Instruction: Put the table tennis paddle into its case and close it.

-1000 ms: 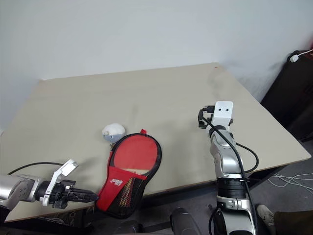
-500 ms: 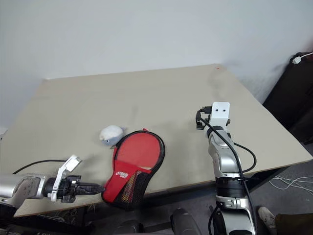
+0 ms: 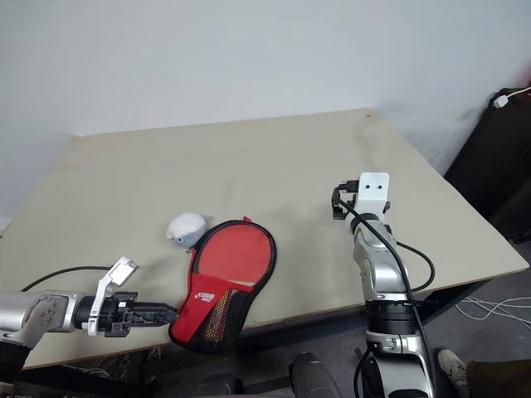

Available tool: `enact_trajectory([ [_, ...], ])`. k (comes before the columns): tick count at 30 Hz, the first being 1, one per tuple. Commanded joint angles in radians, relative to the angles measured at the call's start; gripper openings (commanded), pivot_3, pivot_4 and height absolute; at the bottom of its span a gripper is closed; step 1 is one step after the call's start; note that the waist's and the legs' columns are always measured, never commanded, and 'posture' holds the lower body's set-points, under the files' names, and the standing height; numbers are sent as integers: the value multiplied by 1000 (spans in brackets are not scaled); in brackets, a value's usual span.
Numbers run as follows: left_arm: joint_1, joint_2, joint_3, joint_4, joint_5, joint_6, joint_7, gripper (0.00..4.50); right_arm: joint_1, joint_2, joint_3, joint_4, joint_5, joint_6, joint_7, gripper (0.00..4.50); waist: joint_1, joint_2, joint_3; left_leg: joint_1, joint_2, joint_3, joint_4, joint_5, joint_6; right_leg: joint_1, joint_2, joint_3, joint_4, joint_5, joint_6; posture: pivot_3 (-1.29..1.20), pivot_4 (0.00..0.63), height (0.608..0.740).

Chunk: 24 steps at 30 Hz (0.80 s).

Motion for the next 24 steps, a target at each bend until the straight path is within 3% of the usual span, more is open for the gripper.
enact_trajectory([
  [1, -40, -1, 39, 43, -4, -16, 12, 3159, -22, -9, -3, -36, -8, -13, 2, 4500, 0, 0, 0, 0, 0, 0, 1, 0, 0, 0, 0, 0, 2, -1, -1, 0, 0, 740],
  [10, -204, -55, 127, 86, -48, -40, 47, 3159, -25, -12, 1, -29, -7, -15, 8, 4500, 0, -1, 0, 1, 0, 0, 6, 0, 0, 0, 0, -1, 6, -1, -2, 0, 0, 740],
  [15, -342, -159, 146, 79, -56, -63, 150, 3159, -33, -11, 12, -19, -9, -20, 11, 4500, 3, -1, 0, 1, 0, 0, 5, 0, 0, 0, 0, -1, 5, 0, 0, 0, 0, 740],
  [18, -388, -255, 120, 24, -20, -130, 239, 2668, -34, -9, 15, -18, -10, -22, 11, 4500, 12, -2, 0, 0, -1, 0, 5, 0, 0, 1, 0, -1, 5, 0, 1, 0, 0, 740],
  [24, -340, -341, -47, -79, 178, -393, 306, 1097, -28, -8, 14, -26, -11, -21, 5, 4500, 15, -2, 0, 0, -1, 1, 5, 0, 0, 0, 0, 0, 5, 0, 1, 0, 0, 740],
])
